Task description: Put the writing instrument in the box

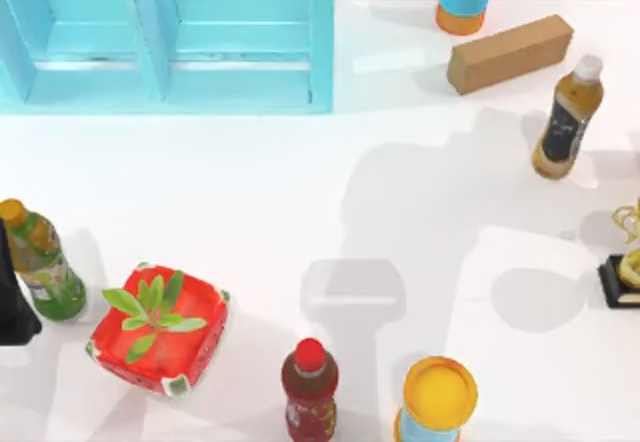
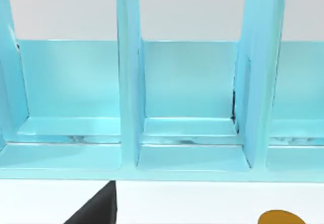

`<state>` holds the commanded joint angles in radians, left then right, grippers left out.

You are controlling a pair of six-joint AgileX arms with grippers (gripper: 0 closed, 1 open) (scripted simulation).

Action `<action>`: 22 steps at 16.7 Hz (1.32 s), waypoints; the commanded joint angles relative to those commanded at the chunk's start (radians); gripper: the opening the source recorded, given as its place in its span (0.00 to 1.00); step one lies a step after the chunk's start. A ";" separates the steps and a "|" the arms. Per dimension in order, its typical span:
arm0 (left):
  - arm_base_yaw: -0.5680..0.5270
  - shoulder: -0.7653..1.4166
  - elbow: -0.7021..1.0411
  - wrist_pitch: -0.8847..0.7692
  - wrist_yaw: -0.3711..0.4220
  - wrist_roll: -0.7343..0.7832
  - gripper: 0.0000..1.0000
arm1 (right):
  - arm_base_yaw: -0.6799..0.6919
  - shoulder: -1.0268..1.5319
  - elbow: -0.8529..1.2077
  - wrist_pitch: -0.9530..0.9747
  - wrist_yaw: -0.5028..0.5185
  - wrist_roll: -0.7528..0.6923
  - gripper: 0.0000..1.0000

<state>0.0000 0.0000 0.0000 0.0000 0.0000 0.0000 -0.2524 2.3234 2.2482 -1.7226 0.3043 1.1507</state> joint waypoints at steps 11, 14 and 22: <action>0.000 0.000 0.000 0.000 0.000 0.000 1.00 | -0.051 -0.020 -0.104 0.005 0.110 0.126 0.00; 0.000 0.000 0.000 0.000 0.000 0.000 1.00 | -0.050 -0.056 -0.195 0.084 0.110 0.130 0.00; 0.000 0.000 0.000 0.000 0.000 0.000 1.00 | -0.045 -0.125 -0.505 0.286 0.107 0.137 0.00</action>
<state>0.0000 0.0000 0.0000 0.0000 0.0000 0.0000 -0.2974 2.1986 1.7429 -1.4362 0.4111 1.2877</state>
